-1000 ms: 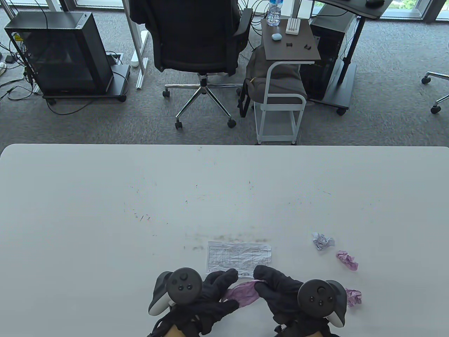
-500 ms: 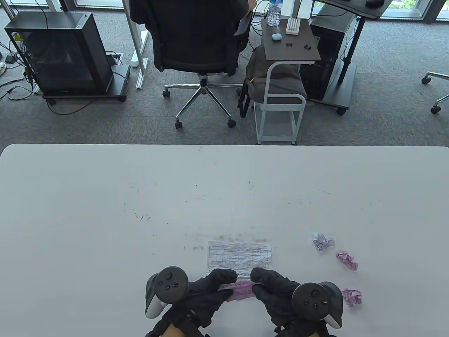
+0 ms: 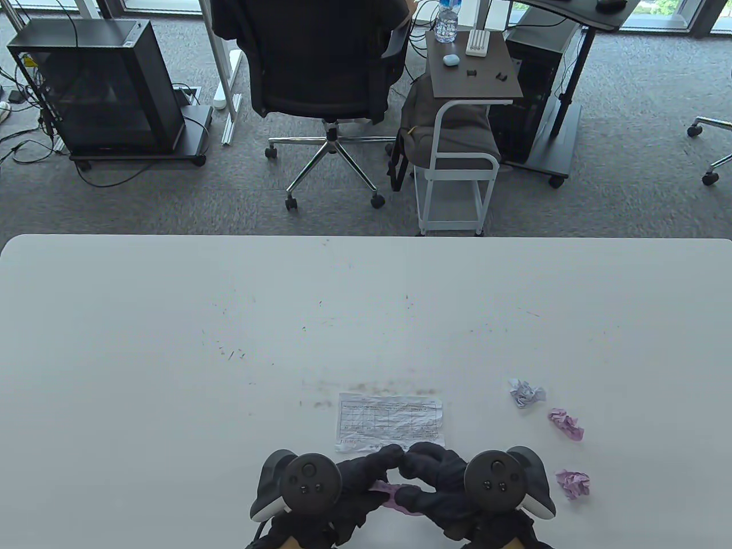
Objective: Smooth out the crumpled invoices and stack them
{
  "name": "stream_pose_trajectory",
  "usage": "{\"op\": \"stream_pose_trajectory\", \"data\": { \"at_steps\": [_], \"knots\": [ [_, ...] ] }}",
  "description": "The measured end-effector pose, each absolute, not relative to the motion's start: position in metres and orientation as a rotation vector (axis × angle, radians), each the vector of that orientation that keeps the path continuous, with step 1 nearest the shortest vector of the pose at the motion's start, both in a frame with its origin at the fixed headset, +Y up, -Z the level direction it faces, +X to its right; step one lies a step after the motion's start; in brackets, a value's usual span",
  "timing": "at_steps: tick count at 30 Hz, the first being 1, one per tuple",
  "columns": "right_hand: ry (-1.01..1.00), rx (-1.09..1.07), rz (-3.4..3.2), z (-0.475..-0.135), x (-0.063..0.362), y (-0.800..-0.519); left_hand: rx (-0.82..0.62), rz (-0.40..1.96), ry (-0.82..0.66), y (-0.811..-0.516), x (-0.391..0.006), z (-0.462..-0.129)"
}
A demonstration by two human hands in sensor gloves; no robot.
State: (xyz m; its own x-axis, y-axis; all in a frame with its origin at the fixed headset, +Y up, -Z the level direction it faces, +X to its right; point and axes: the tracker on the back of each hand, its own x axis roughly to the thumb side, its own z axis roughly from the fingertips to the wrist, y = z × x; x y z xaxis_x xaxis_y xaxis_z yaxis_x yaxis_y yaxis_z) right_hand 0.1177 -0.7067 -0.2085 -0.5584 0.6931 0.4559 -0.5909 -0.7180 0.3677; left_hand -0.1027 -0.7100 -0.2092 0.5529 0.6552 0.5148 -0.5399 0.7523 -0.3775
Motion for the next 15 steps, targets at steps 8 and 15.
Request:
{"op": "stream_pose_trajectory", "data": {
  "at_steps": [8,15],
  "knots": [
    [0.112,0.694,2.239,-0.211,0.118,-0.705,-0.206,0.843,-0.570,-0.716,-0.113,-0.217],
    [0.044,0.617,2.253,-0.212,0.130,-0.703,-0.225,1.026,-0.476,-0.724,-0.127,-0.223]
  ]
}}
